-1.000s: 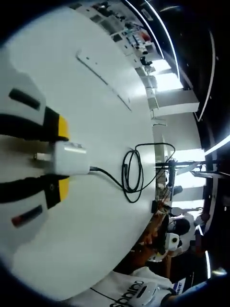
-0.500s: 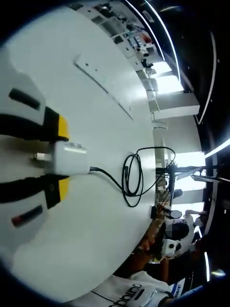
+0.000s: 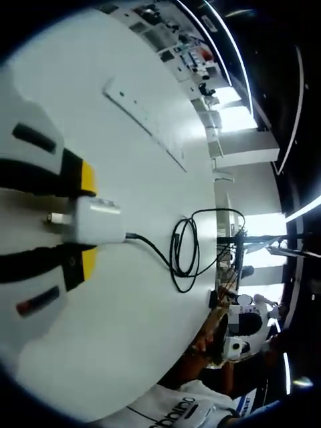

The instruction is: Plug the desk Type‑C cable into the charger adapter.

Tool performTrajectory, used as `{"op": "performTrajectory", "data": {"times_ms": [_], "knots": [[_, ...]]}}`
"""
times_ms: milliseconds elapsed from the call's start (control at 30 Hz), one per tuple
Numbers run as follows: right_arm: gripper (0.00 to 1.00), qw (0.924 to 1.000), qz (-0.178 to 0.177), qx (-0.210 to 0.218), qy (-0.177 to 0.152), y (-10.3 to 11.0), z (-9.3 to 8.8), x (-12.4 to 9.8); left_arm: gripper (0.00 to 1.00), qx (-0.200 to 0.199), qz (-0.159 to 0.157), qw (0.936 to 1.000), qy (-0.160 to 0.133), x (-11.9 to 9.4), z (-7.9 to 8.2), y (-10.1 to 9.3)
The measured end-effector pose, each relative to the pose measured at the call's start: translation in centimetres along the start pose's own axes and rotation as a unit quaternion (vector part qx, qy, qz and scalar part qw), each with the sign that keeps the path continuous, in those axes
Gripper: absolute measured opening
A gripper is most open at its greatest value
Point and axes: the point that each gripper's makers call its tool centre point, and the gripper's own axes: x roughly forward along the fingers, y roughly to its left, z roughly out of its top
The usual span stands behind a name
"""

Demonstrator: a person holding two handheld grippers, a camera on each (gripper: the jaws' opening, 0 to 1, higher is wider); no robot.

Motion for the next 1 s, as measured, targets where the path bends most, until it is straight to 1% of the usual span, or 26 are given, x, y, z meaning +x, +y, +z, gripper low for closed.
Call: {"op": "performTrajectory", "data": {"times_ms": [67, 167, 333, 500, 667, 800, 1000], "knots": [[1.0, 1.0, -0.002, 0.0, 0.002, -0.1, -0.1, 0.0, 0.27, 0.0, 0.003, 1.0, 0.001, 0.0, 0.0, 0.1], [1.0, 1.0, -0.002, 0.001, 0.002, -0.1, -0.1, 0.0, 0.27, 0.001, 0.007, 1.0, 0.004, -0.1, 0.0, 1.3], [1.0, 1.0, 0.0, -0.001, 0.002, 0.0, 0.1, 0.1, 0.27, -0.001, 0.009, 1.0, 0.003, -0.2, -0.1, 2.0], [1.0, 1.0, 0.001, 0.0, 0.002, 0.0, 0.1, 0.2, 0.27, -0.004, 0.009, 0.9999, -0.005, -0.2, -0.1, 2.4], [1.0, 1.0, 0.002, -0.003, 0.007, 0.2, -0.1, 0.3, 0.28, 0.001, 0.012, 0.9999, -0.002, 0.0, 0.0, 2.6], [1.0, 1.0, 0.002, -0.005, 0.008, 0.2, 0.0, 0.3, 0.3, -0.007, 0.017, 0.9998, -0.006, -0.1, -0.1, 3.1], [1.0, 0.9999, 0.004, -0.003, 0.01, 0.2, -0.3, 0.5, 0.32, -0.007, 0.023, 0.9997, -0.009, -0.4, -0.1, 3.6]]}}
